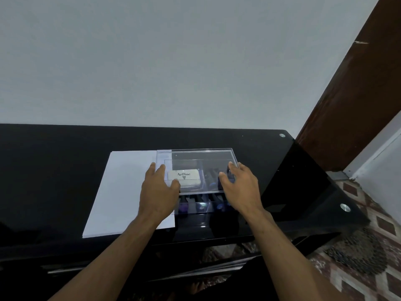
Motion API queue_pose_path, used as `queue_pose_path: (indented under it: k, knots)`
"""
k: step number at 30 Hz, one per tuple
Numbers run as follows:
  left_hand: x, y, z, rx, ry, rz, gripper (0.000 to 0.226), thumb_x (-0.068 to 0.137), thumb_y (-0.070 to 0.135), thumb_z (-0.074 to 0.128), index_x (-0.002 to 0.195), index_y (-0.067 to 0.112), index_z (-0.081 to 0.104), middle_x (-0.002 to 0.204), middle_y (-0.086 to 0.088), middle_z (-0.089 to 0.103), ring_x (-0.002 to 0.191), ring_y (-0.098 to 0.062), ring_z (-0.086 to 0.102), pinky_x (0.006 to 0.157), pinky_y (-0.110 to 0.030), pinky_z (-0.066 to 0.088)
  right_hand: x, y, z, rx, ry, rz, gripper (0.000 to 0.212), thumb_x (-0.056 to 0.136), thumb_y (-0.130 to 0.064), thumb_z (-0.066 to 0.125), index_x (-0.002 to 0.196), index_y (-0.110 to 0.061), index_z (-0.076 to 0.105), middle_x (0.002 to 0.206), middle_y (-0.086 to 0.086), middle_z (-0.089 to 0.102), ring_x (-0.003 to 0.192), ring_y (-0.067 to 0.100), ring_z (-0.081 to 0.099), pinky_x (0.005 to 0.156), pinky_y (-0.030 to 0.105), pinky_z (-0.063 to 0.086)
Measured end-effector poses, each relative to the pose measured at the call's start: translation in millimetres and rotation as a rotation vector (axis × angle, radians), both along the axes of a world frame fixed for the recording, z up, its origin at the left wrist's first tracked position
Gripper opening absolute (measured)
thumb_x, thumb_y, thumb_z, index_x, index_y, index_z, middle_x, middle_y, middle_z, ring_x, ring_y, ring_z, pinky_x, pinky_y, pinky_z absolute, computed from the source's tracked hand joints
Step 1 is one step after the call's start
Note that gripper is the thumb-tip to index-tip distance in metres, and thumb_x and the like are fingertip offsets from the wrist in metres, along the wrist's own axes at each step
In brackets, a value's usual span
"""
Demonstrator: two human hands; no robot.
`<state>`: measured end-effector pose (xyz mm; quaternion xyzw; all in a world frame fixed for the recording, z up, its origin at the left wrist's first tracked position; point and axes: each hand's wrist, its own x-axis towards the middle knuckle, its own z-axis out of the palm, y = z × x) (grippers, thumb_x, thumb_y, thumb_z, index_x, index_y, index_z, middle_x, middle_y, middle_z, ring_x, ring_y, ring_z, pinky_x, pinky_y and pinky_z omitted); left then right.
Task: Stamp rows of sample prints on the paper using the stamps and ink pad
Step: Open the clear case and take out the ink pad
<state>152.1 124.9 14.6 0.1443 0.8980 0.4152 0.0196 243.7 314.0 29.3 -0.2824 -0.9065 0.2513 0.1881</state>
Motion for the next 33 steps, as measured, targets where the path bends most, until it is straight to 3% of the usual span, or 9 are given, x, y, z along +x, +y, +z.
queue_pose_path:
  k: [5, 9, 12, 14, 16, 20, 25, 29, 33]
  knots:
    - [-27.4, -44.5, 2.0, -0.017, 0.030, 0.083, 0.060, 0.099, 0.035, 0.059, 0.152, 0.015, 0.040, 0.164, -0.003, 0.027, 0.150, -0.022, 0.025, 0.119, -0.038, 0.025, -31.3, -39.9, 2.9, 0.016, 0.010, 0.058, 0.047, 0.096, -0.043, 0.049, 0.131, -0.012, 0.056, 0.128, 0.009, 0.053, 0.115, 0.021, 0.052, 0.099, 0.036, 0.050]
    - [-53.9, -96.7, 5.2, -0.026, 0.037, 0.153, 0.057, 0.096, 0.038, 0.062, 0.146, 0.014, 0.050, 0.159, -0.004, 0.038, 0.145, -0.022, 0.035, 0.117, -0.040, 0.030, -60.8, -88.9, 2.9, -0.050, 0.023, 0.129, 0.050, 0.097, -0.037, 0.050, 0.139, -0.010, 0.050, 0.142, 0.013, 0.042, 0.128, 0.026, 0.044, 0.109, 0.036, 0.039]
    - [-71.2, -135.8, 9.3, -0.044, 0.081, 0.170, 0.043, 0.095, 0.035, 0.064, 0.130, 0.011, 0.060, 0.140, -0.005, 0.055, 0.119, -0.019, 0.053, 0.098, -0.034, 0.044, -83.7, -127.5, -1.1, -0.109, 0.004, 0.198, 0.052, 0.098, -0.038, 0.049, 0.144, -0.014, 0.045, 0.156, 0.016, 0.027, 0.144, 0.027, 0.027, 0.115, 0.033, 0.029]
    - [-81.0, -160.6, 9.6, -0.060, 0.095, 0.219, 0.046, 0.094, 0.031, 0.067, 0.132, 0.006, 0.059, 0.144, -0.009, 0.052, 0.127, -0.022, 0.050, 0.103, -0.035, 0.041, -99.4, -151.5, -3.1, -0.147, -0.014, 0.248, 0.055, 0.100, -0.037, 0.047, 0.149, -0.015, 0.038, 0.162, 0.013, 0.013, 0.150, 0.022, 0.011, 0.116, 0.029, 0.019]
    - [-91.3, -183.8, 9.5, -0.083, 0.101, 0.264, 0.053, 0.093, 0.033, 0.070, 0.137, 0.006, 0.057, 0.148, -0.011, 0.049, 0.136, -0.024, 0.044, 0.110, -0.035, 0.036, -115.5, -173.3, -5.3, -0.149, -0.029, 0.277, 0.056, 0.101, -0.037, 0.045, 0.151, -0.016, 0.033, 0.163, 0.010, 0.009, 0.150, 0.020, 0.007, 0.117, 0.028, 0.016]
    - [-119.0, -229.0, 0.3, -0.030, 0.068, 0.318, 0.051, 0.087, 0.030, 0.077, 0.131, 0.008, 0.062, 0.135, -0.009, 0.058, 0.122, -0.023, 0.055, 0.100, -0.031, 0.041, -150.6, -216.5, -14.3, -0.177, -0.079, 0.325, 0.058, 0.101, -0.041, 0.044, 0.152, -0.019, 0.029, 0.164, 0.007, 0.009, 0.150, 0.023, 0.009, 0.116, 0.030, 0.019]
    - [-164.3, -276.2, -13.9, -0.042, 0.031, 0.352, 0.061, 0.085, 0.033, 0.079, 0.137, 0.009, 0.058, 0.145, -0.008, 0.053, 0.132, -0.023, 0.051, 0.112, -0.030, 0.034, -189.2, -262.2, -26.3, -0.180, -0.116, 0.360, 0.060, 0.101, -0.044, 0.042, 0.153, -0.017, 0.026, 0.163, 0.007, 0.007, 0.150, 0.027, 0.011, 0.115, 0.033, 0.025]
    - [-198.0, -301.4, -23.2, -0.103, 0.044, 0.330, 0.059, 0.087, 0.034, 0.077, 0.138, 0.011, 0.059, 0.147, -0.007, 0.052, 0.135, -0.022, 0.048, 0.113, -0.031, 0.033, -219.7, -288.3, -41.6, -0.195, -0.066, 0.381, 0.052, 0.100, -0.040, 0.047, 0.145, -0.015, 0.037, 0.156, 0.013, 0.021, 0.142, 0.029, 0.027, 0.108, 0.035, 0.039]
    - [-227.4, -317.4, -34.0, -0.163, 0.050, 0.291, 0.056, 0.089, 0.037, 0.073, 0.138, 0.012, 0.059, 0.150, -0.008, 0.050, 0.138, -0.022, 0.045, 0.115, -0.033, 0.031, -245.4, -304.0, -51.3, -0.174, -0.066, 0.374, 0.053, 0.100, -0.039, 0.045, 0.145, -0.013, 0.036, 0.157, 0.017, 0.018, 0.145, 0.034, 0.018, 0.114, 0.043, 0.034]
